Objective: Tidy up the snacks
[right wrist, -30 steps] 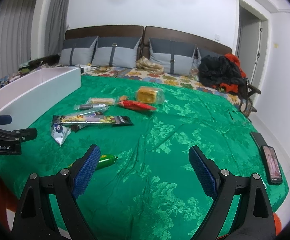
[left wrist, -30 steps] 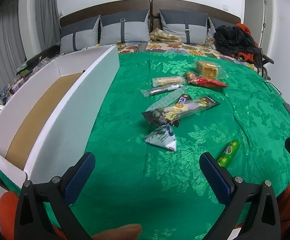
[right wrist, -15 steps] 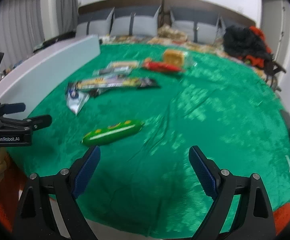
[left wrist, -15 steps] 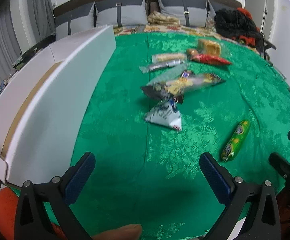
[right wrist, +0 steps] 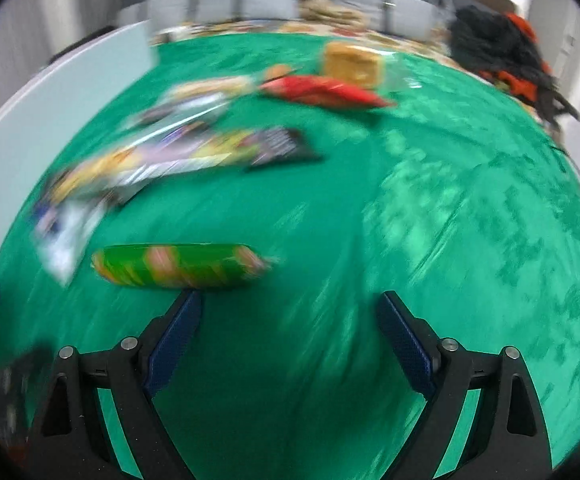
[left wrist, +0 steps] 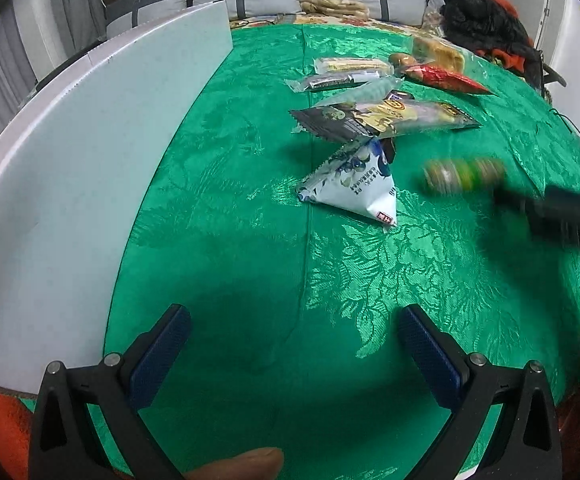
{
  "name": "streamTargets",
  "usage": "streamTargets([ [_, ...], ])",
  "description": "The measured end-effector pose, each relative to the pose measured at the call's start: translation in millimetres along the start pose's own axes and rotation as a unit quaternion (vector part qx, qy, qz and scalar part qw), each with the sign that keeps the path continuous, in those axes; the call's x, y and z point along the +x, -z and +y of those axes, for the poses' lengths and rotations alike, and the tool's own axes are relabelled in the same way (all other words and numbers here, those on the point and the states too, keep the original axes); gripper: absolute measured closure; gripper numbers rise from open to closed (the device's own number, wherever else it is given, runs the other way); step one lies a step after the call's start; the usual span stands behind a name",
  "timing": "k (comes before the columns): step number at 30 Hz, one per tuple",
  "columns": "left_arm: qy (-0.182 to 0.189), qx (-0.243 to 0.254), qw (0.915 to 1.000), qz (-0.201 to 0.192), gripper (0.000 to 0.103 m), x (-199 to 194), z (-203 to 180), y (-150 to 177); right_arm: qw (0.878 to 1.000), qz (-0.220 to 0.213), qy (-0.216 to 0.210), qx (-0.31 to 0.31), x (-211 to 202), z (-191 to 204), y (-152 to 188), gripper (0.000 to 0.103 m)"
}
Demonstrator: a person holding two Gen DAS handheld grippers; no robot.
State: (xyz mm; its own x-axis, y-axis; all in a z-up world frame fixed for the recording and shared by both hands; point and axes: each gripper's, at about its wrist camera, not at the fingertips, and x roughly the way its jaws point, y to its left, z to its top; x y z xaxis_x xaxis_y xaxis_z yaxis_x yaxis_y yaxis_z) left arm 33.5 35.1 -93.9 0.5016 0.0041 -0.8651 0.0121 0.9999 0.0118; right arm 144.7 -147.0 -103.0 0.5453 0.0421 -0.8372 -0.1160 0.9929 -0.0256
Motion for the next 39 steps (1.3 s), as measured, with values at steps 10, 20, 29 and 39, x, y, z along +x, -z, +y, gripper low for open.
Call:
streamTargets([
  [10, 0.009, -0.007, 0.9999, 0.002, 0.000, 2.9, 1.5, -2.5, 0.998, -0.015, 0.041, 0.040, -12.6, -35.8, 19.8, 0.011],
  [20, 0.010, -0.004, 0.9999, -0.009, 0.000, 2.5, 1.5, -0.6, 0.999, -0.019, 0.020, 0.039, 0.7, -49.5, 5.0, 0.011],
  [29, 0.026, 0.003, 0.9994, 0.024, 0.001, 2.9, 5.0, -10.4, 0.999, -0.036, 0.006, 0.025, 5.0, -51.7, 5.6, 0.009],
  [39, 0.118, 0.139, 0.9831, 0.008, 0.006, -6.5, -35.2, -125.0, 0.999, -0.037, 0.006, 0.024, 5.8, -51.2, 5.4, 0.009],
])
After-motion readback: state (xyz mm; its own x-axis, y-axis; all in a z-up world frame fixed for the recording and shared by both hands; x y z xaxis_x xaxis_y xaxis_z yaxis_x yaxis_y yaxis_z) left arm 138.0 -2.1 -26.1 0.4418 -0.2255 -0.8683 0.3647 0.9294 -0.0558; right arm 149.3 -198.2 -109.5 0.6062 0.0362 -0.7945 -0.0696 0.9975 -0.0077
